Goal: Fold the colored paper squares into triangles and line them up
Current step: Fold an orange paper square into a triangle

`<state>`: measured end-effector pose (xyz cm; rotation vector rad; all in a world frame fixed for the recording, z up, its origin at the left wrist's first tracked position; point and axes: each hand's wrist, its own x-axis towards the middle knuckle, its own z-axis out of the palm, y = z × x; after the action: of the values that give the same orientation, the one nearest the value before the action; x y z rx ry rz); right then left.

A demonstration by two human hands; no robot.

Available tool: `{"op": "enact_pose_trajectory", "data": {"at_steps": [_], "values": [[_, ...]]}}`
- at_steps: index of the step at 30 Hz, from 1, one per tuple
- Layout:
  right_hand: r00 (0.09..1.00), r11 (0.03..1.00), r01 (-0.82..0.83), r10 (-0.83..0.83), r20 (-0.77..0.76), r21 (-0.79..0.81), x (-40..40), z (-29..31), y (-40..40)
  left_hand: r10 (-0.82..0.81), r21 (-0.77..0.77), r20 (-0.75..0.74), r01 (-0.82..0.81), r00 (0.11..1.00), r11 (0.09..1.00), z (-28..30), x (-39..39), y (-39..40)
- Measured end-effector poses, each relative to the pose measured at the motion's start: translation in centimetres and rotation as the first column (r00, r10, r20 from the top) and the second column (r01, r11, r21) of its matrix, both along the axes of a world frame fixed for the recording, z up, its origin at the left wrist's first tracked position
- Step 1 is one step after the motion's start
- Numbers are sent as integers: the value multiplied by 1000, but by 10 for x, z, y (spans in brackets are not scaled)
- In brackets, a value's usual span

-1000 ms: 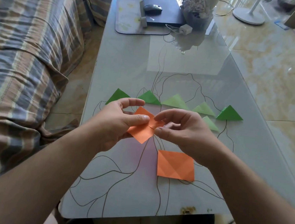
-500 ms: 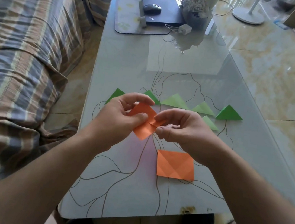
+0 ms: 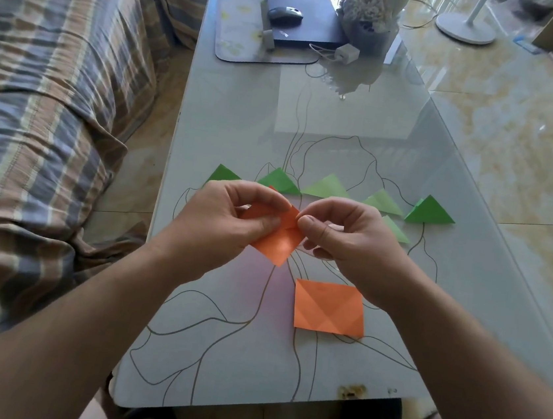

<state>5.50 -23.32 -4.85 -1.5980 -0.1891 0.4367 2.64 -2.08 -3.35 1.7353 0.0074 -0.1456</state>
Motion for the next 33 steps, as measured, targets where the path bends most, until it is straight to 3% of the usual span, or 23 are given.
{"op": "enact_pose_trajectory", "data": {"at_steps": [7, 12, 16, 22, 33], "values": [[992, 995, 95, -98, 78, 38, -1, -5, 6, -20, -121, -67, 12, 998, 993, -1, -2, -5], [989, 993, 109, -113, 92, 43, -2, -5, 8, -37, -17, -88, 36, 995, 999, -2, -4, -10], [994, 993, 99, -101, 36, 61, -3, -5, 9, 3, 16, -104, -1, 995, 1000, -4, -5, -14], [990, 998, 17, -27, -141, -67, -4, 0, 7, 95, -101, -231, -121, 968, 987, -7, 0, -12], [991, 995, 11, -24, -134, -96, -5, 2, 9, 100, -94, -200, -121, 975, 988, -10, -5, -17]]}}
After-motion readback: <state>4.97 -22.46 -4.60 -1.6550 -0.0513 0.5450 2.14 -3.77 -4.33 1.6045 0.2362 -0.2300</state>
